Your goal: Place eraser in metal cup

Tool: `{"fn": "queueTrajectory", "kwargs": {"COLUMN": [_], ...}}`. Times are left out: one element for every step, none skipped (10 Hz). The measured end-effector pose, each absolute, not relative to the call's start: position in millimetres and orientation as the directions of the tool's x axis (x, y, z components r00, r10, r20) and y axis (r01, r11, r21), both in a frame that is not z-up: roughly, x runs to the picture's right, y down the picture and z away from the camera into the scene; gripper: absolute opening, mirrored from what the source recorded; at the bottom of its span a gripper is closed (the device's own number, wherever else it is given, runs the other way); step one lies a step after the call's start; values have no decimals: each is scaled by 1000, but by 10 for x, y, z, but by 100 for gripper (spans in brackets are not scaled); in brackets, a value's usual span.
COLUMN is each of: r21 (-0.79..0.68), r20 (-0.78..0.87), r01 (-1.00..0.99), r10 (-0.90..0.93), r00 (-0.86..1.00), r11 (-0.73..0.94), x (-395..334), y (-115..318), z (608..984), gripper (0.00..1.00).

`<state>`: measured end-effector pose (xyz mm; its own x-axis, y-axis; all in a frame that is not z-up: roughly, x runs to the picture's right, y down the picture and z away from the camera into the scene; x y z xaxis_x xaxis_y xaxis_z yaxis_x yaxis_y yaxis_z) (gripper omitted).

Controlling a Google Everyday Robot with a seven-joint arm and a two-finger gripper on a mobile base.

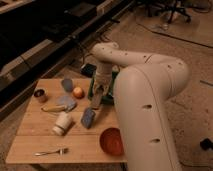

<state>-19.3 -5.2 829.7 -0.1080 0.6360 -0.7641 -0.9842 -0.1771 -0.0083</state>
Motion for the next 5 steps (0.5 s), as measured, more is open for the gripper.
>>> {"fn": "queueTrajectory", "kwargs": {"r21": [-30, -43, -49, -49, -49], "r20": [-769, -774, -773, -773, -773], "r01": [-984, -983, -981, -980, -980], "r10": [633, 628, 629, 629, 629], "r00": [-91, -82, -83, -84, -84], "r11": [-178, -181, -189, -190, -191], "x": [-170, -151, -142, -136, -132], "y": [-182, -262, -311, -318, -317], "z": [8278, 8266, 8270, 8267, 8268], "gripper": [0, 0, 0, 0, 0]}}
